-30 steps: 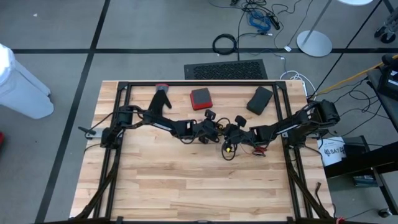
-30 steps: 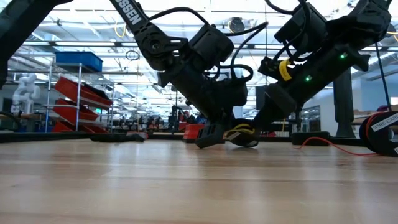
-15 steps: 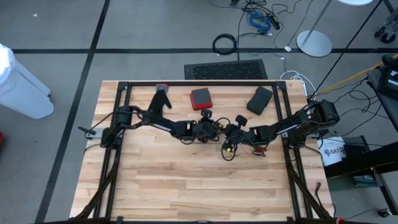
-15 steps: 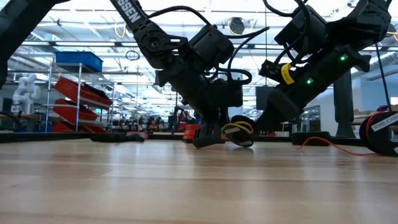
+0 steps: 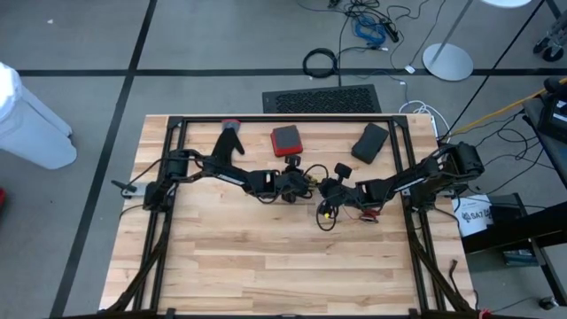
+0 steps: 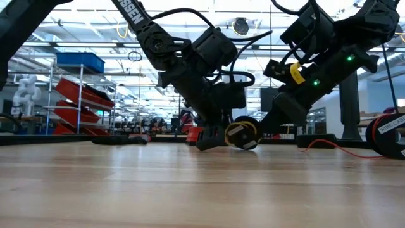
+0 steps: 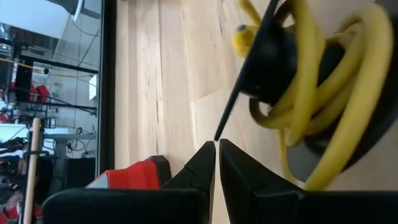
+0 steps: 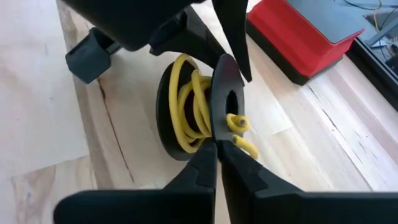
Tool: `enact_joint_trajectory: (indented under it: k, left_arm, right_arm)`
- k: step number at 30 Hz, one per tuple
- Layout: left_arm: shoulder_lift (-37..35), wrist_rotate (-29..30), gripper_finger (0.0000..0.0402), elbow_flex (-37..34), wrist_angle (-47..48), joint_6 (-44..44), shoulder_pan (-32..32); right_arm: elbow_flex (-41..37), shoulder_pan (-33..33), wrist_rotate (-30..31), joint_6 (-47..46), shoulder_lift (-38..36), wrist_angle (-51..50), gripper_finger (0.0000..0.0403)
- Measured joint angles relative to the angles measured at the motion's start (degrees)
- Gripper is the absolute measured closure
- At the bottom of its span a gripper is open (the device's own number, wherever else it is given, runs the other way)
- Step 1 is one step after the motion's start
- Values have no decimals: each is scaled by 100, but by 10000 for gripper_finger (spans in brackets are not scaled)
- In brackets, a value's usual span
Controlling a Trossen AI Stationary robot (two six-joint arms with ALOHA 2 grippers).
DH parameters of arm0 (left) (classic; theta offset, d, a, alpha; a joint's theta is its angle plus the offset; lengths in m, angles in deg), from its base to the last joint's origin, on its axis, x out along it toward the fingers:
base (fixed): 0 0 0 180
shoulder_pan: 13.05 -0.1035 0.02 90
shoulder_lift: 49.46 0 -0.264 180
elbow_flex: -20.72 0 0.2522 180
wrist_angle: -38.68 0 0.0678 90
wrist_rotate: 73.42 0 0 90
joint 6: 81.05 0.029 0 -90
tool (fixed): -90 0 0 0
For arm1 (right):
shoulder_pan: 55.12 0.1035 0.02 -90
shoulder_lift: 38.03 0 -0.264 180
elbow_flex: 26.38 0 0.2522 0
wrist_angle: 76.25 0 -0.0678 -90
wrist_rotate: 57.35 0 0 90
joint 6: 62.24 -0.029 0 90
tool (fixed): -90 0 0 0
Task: Coil cords
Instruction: Coil the yellow wire onto the spool
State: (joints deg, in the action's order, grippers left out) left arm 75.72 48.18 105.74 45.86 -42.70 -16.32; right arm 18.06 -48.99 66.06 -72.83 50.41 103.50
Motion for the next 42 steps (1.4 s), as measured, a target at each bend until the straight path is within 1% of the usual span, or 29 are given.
enact_joint_trajectory:
  k: [5, 13, 21, 27, 30, 33, 36, 38, 42]
  left_arm:
    - [-22, -64, 372, -7, 25, -197, -35]
    - [-204, -66, 372, -28, 7, -219, -73]
    - [-479, -88, 372, -55, 328, -210, -204]
    - [-533, -616, 371, -55, 426, -605, -238]
    - [-545, -741, 369, -51, 417, -643, -236]
    - [-611, -821, 354, -42, 433, -654, -255]
    - [-774, -978, 329, -40, 530, -769, -327]
    - [-947, -1253, 310, -37, 688, -886, -413]
    - [-1329, -2116, 281, -33, 980, -1020, -638]
  right_arm:
    - [2, -2, 3, -11, 65, 9, 401]
    - [4, 27, 57, -59, 167, -4, 402]
    - [2, 111, 160, -22, 181, -26, 402]
    - [2, 111, 214, 32, 179, -20, 402]
    - [2, 111, 218, 51, 179, -22, 402]
    - [2, 111, 225, 77, 179, -25, 402]
    - [2, 111, 227, 80, 177, -26, 402]
    - [2, 111, 227, 80, 177, -30, 402]
    - [2, 111, 226, 83, 173, -22, 402]
